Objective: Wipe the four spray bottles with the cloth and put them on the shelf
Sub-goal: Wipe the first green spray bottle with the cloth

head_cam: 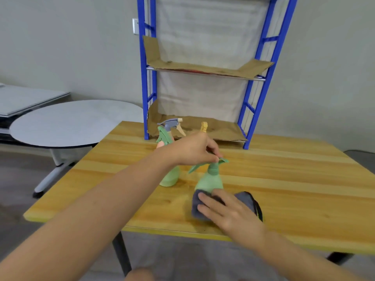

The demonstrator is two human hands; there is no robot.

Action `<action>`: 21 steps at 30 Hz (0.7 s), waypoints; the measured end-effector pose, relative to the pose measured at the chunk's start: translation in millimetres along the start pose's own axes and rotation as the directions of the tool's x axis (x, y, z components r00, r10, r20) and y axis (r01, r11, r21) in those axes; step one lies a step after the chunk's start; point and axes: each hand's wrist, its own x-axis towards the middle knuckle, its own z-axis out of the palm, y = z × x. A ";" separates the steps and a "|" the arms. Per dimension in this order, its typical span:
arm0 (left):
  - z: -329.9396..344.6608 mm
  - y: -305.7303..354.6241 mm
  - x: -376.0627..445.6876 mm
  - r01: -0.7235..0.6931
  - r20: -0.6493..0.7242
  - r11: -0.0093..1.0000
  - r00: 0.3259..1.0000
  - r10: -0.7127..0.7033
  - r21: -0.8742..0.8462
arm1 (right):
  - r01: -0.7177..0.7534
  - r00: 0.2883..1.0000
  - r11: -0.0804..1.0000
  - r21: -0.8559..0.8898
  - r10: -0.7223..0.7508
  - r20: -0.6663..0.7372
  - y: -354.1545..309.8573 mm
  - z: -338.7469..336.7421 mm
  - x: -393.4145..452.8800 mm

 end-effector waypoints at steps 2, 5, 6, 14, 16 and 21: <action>1.7 -0.4 0.1 0.008 -0.001 1.000 1.000 -0.008 -0.004 | 0.087 0.995 0.996 0.031 -0.089 0.046 -4.0 7.9 -12.8; 4.3 -2.3 2.3 0.005 0.000 1.000 1.000 -0.005 0.009 | -0.084 0.992 0.984 0.156 0.096 -0.076 13.8 4.4 -10.0; 4.7 -3.3 3.1 0.007 -0.001 1.000 1.000 -0.007 0.009 | -0.135 0.978 0.973 0.185 0.161 -0.130 21.3 1.4 -8.7; 1.8 -2.8 5.5 0.001 0.032 0.997 0.999 -0.004 0.073 | 0.016 0.992 0.995 0.103 -0.004 -0.122 21.8 0.3 -25.1; 1.0 -4.4 5.9 -0.005 0.030 0.996 1.000 0.003 0.087 | -0.168 0.950 0.962 0.217 0.217 -0.226 36.9 -4.4 -17.5; 2.1 -5.4 5.1 0.018 0.025 0.998 0.999 -0.020 0.056 | 0.070 0.996 0.991 0.111 -0.063 -0.068 13.4 6.5 -31.4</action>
